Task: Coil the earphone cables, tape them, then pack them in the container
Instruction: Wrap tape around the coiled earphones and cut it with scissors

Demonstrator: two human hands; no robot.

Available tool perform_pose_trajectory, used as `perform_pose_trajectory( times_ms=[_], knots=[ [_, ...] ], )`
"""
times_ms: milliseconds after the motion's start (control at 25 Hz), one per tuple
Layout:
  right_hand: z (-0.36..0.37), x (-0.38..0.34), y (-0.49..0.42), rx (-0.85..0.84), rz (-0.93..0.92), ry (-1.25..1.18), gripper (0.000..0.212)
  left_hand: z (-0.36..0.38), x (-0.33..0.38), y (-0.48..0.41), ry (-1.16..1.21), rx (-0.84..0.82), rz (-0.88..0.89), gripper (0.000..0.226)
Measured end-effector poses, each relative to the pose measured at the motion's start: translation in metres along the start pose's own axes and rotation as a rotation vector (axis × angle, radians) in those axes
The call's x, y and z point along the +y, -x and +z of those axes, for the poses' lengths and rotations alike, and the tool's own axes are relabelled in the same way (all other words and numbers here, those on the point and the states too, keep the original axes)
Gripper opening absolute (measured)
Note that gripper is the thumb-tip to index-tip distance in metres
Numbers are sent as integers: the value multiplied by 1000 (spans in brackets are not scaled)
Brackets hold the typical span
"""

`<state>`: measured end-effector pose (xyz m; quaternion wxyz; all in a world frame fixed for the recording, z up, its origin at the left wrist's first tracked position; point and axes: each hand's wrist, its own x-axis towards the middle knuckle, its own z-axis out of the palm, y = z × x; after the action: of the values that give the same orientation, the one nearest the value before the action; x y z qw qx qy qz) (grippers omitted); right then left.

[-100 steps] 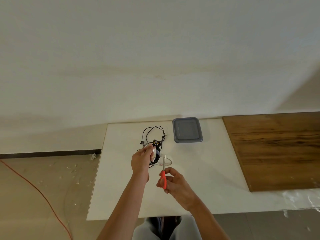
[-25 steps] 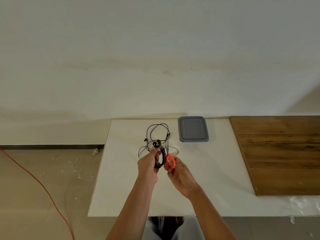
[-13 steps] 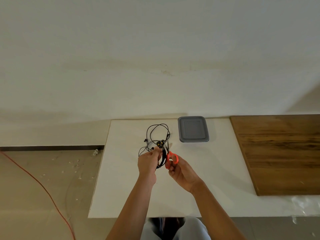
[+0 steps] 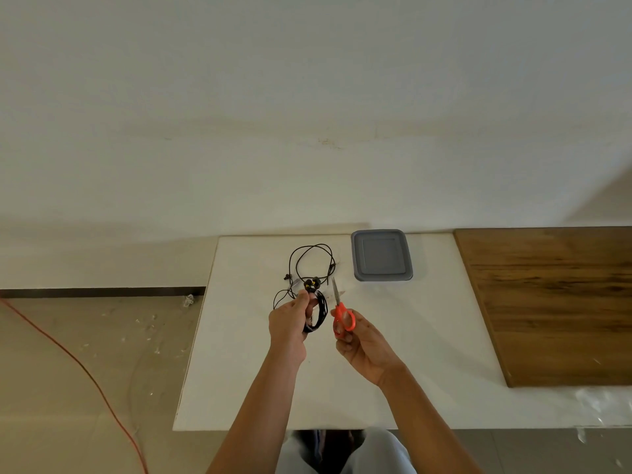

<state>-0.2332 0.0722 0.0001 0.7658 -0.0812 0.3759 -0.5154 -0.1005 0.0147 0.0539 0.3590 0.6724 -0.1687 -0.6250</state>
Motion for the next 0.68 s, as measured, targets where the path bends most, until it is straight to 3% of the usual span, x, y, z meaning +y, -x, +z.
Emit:
perform_pose_trajectory(
  times_ms=[160, 320, 400, 520, 680],
  knots=[
    [-9, -2, 1, 72, -35, 93, 14, -1, 2, -2, 29, -20, -10, 20],
    [-19, 2, 12, 484, -288, 879, 8, -6, 5, -1, 67, -87, -2, 19],
    [-28, 4, 20, 715, -387, 1150, 13, -9, 7, 0, 98, -118, 0, 18],
    [-37, 2, 22, 929, -322, 1387, 17, -11, 10, 3, 149, -145, -19, 15],
    [-34, -3, 11, 952, -133, 1696, 20, -12, 14, 7, 159, -170, -27, 14]
  ],
)
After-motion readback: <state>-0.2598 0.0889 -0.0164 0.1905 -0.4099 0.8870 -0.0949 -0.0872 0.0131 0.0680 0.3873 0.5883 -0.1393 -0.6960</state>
